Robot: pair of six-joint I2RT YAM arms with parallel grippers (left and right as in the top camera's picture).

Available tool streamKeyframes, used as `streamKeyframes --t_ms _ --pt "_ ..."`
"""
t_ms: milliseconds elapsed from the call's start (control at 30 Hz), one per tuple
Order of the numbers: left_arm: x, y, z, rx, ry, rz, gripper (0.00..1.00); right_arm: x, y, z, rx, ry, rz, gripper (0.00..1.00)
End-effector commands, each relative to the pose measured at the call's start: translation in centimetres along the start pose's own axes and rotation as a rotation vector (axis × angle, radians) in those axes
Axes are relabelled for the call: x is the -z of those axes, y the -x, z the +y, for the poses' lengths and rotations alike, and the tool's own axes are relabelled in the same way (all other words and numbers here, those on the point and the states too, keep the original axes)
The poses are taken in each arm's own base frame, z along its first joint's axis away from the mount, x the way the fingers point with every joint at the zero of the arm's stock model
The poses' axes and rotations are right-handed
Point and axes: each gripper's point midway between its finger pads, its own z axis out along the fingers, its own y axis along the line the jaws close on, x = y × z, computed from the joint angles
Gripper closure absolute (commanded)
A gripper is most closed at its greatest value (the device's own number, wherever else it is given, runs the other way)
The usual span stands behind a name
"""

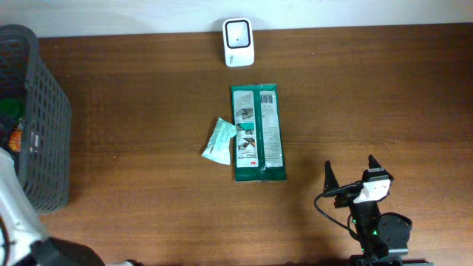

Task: Scan the item barcode
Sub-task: 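Reach the left gripper into the basket and grasp the white tube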

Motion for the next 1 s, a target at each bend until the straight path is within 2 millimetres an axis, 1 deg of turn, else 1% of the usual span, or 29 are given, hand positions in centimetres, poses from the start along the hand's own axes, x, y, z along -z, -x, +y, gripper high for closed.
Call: streamKeyframes --t_ms 0,100,133,200,233,333,433,533,600,733,833,900,933,967 --pt "-4.3 -2.5 1.0 -0.108 0.071 0.091 0.01 0.0 -0.3 0.1 0.002 0.004 0.003 0.01" --pt "-6.5 -3.5 2.0 -0.106 0.104 0.143 0.01 0.0 -0.3 0.1 0.002 0.004 0.003 0.02" --pt "-7.5 -3.7 2.5 -0.127 0.116 0.157 0.01 0.0 -0.3 0.1 0.002 0.004 0.003 0.01" --pt "-8.7 -3.9 2.9 -0.18 0.12 0.172 0.01 0.0 -0.3 0.1 0.002 0.004 0.003 0.02" --pt "-9.7 -4.3 2.4 -0.229 0.095 0.189 0.0 0.0 -0.3 0.1 0.002 0.004 0.003 0.02" --pt "-11.1 -5.2 2.0 -0.241 0.097 0.217 0.0 0.0 -0.3 0.1 0.002 0.004 0.003 0.02" --pt "-13.4 -6.2 2.1 -0.258 0.147 0.237 0.0 0.0 -0.3 0.1 0.002 0.004 0.003 0.02" --pt "-14.7 -6.6 2.3 -0.27 0.17 0.242 0.0 0.0 -0.3 0.1 0.002 0.004 0.003 0.02" --pt "-16.0 -7.0 2.3 -0.285 0.169 0.251 0.01 0.0 -0.3 0.1 0.002 0.004 0.003 0.02" --pt "-18.2 -9.2 1.9 -0.357 0.168 0.309 0.07 0.0 -0.3 0.1 0.002 0.004 0.003 0.02" --pt "-19.8 -10.7 2.3 -0.362 0.178 0.349 0.11 0.0 -0.3 0.1 0.002 0.004 0.003 0.02" --pt "-20.5 -11.2 2.7 -0.357 0.185 0.363 0.16 0.0 -0.3 0.1 0.002 0.004 0.003 0.02" --pt "-20.8 -11.4 2.9 -0.353 0.188 0.368 0.21 0.0 -0.3 0.1 0.002 0.004 0.003 0.02" --pt "-21.0 -11.4 3.3 -0.345 0.193 0.367 0.33 0.0 -0.3 0.1 0.002 0.004 0.003 0.02"
